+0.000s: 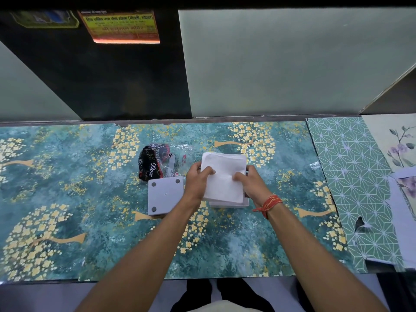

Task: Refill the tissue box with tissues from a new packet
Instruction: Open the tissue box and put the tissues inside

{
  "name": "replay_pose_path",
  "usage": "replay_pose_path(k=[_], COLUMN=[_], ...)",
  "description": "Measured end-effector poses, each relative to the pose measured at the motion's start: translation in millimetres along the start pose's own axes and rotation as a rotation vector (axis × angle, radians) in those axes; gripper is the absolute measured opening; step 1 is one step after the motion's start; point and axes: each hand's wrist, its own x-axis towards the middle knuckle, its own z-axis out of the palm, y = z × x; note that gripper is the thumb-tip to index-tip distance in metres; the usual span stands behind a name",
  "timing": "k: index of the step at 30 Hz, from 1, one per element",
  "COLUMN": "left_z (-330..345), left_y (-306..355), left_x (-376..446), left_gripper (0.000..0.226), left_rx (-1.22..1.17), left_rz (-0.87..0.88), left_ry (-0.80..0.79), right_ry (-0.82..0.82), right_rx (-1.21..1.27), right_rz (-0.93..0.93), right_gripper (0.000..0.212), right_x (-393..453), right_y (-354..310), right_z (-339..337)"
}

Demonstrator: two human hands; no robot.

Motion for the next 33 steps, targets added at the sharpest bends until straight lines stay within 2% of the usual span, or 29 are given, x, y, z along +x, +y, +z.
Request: replay_pose_path(k=[3, 7, 10, 13, 19, 22, 24, 27, 29, 31, 33], left_z=[0, 6, 12, 16, 16, 12, 13, 19, 21, 20, 18], left_y=[-7, -14, -17, -21, -14, -3, 0, -2, -8, -11, -14], left_x=[5, 7, 11, 11, 14, 17, 17, 18, 21, 26, 32], left_gripper=[0.045, 0.050, 0.060, 0.061, 0.053, 0.030, 0.024, 0.039, 0.044, 0.047, 0.062], left_rx=[0.065, 0.305, 0.498, 0.611, 0.753, 0.763, 0.818, 0.986, 1.002, 0.939, 0.878], left_rz=[0.028, 0.084, 0.162, 0.224, 0.278, 0.222, 0.216, 0.210, 0.126, 0.050, 0.024], left_ry=[0.007, -0.018, -0.042, -0.033, -0.061, -0.067, -0.066, -0.055, -0.039, -0.042, -0.092], right_ry=[0.030, 0.154, 0.250, 0.301, 0.225, 0.186, 0.169, 0.132, 0.106, 0.096, 0.108], right_rx=[-0.175, -0.444, -0.545, -0.617, -0.594, -0.566, -0.557, -0.463, -0.380, -0.377, -0.450], right_rz=[-0.042, -0.057, -0.070, -0.079, 0.029, 0.084, 0.120, 0.234, 0.287, 0.285, 0.236], right_gripper=[0.025, 0.026, 0.027, 0.023, 0.022, 0.029, 0.037, 0.068, 0.082, 0.083, 0.078], right_x=[2, 10, 14, 16, 20, 23, 27, 33, 37, 40, 38], right_y=[5, 10, 11, 12, 10, 8, 11, 16, 21, 25, 27], right_z=[0, -3, -2, 1, -6, -8, -7, -7, -9, -10, -9])
